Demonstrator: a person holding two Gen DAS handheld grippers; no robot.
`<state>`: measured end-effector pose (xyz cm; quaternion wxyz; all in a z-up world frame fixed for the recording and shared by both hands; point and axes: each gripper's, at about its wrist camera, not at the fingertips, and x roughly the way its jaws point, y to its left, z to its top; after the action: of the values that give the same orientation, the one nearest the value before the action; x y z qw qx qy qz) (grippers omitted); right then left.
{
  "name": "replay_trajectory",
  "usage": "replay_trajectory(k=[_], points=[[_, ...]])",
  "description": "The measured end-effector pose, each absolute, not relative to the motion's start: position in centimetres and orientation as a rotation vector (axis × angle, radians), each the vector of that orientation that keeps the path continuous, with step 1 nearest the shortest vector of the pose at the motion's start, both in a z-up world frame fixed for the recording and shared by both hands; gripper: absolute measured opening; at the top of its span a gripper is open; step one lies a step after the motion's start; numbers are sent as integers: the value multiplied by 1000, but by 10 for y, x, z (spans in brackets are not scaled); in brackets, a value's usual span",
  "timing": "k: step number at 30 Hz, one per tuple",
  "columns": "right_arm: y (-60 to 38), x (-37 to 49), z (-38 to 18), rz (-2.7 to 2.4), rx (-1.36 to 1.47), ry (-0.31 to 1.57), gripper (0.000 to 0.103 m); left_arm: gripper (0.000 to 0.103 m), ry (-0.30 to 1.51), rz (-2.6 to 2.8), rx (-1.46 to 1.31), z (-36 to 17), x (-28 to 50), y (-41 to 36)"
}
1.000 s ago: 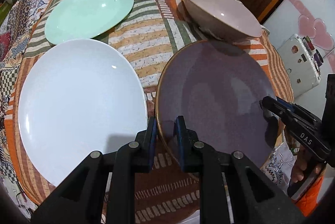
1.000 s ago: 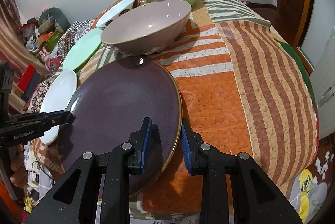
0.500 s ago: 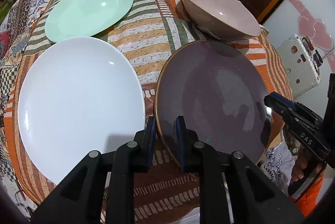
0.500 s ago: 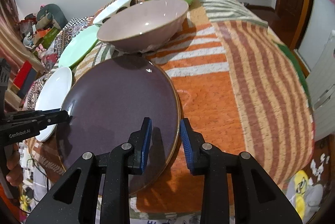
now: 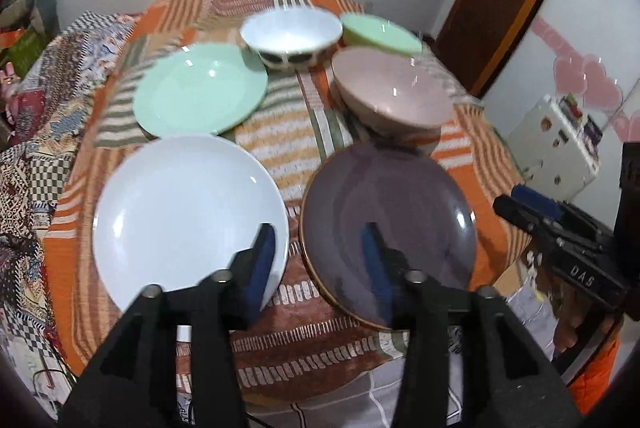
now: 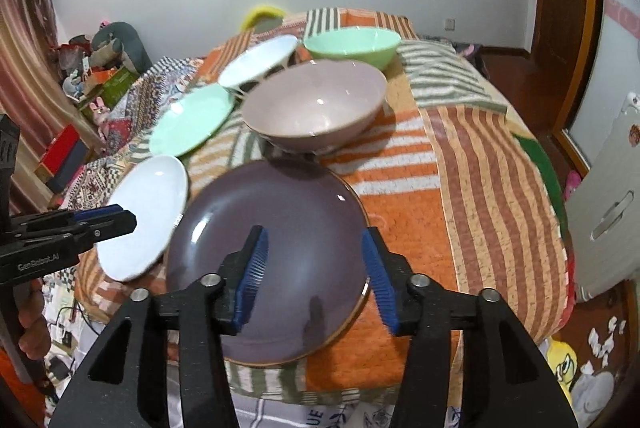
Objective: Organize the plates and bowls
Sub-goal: 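Lower the purple plate beside the white plate and open both grippers, then close both grippers on the rim of the white plate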
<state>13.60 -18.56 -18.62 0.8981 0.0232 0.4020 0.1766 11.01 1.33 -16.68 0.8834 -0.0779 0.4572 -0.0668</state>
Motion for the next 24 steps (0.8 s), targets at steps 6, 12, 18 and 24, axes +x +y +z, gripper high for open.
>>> replay_trajectory(k=[6,12,18,24], points=[[-167,132,-167,404,34,786,61,57,874,-85,-167,-146,93,35],[-139,135,-161,449,-12,752,69,58,824,12,-165,-139,80,67],[-110,145,-164,497,-48,758,69,61,820,80,-176,-147,72,100],[-82,155,-171,535,-81,775,69,61,860,134,-197,-168,71,130]])
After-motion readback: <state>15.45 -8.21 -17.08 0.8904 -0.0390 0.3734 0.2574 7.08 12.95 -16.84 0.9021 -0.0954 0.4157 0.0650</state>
